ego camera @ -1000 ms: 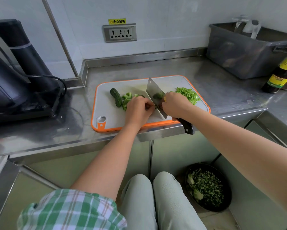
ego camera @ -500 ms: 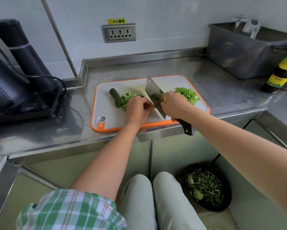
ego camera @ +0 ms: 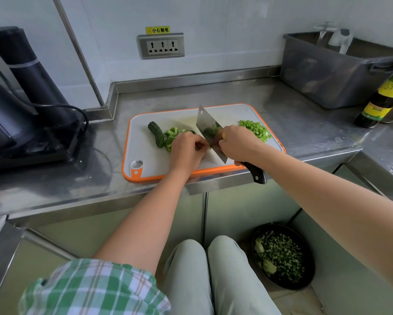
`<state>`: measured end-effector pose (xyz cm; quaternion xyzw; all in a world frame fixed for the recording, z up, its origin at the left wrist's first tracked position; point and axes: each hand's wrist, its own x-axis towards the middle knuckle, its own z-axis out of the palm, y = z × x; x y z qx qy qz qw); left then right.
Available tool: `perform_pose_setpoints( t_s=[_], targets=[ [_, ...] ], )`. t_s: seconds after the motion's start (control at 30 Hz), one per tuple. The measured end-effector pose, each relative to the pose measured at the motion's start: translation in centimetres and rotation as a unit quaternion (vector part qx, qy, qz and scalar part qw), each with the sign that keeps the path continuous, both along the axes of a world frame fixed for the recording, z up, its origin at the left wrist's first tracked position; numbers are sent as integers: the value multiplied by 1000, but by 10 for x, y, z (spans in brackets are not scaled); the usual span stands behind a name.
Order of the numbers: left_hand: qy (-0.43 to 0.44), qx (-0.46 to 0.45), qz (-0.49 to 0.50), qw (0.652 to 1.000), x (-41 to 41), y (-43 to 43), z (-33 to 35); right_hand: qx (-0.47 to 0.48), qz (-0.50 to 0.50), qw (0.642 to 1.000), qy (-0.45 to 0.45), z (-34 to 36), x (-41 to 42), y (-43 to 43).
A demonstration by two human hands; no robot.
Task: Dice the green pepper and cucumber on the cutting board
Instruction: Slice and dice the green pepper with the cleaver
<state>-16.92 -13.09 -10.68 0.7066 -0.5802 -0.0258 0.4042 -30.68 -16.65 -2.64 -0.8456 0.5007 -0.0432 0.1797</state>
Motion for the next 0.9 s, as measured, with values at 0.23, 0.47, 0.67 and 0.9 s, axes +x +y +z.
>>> perform_pose_setpoints(
  t_s=[0.23, 0.47, 0.67, 0.9],
  targets=[
    [1, 2, -3, 1000, 0, 0, 1, 23, 1, 1000, 14, -2, 6, -2],
    [-32, -17, 22, 999, -1, 3, -1, 42, -78, 993, -79, -10, -5, -17],
    [-51, -77, 133, 987, -2, 7, 4, 107, -68, 985, -117, -4, -4, -7],
    [-109, -4, 176, 978, -3, 12, 1, 84, -113, 985, -98, -10, -26, -21]
  ],
)
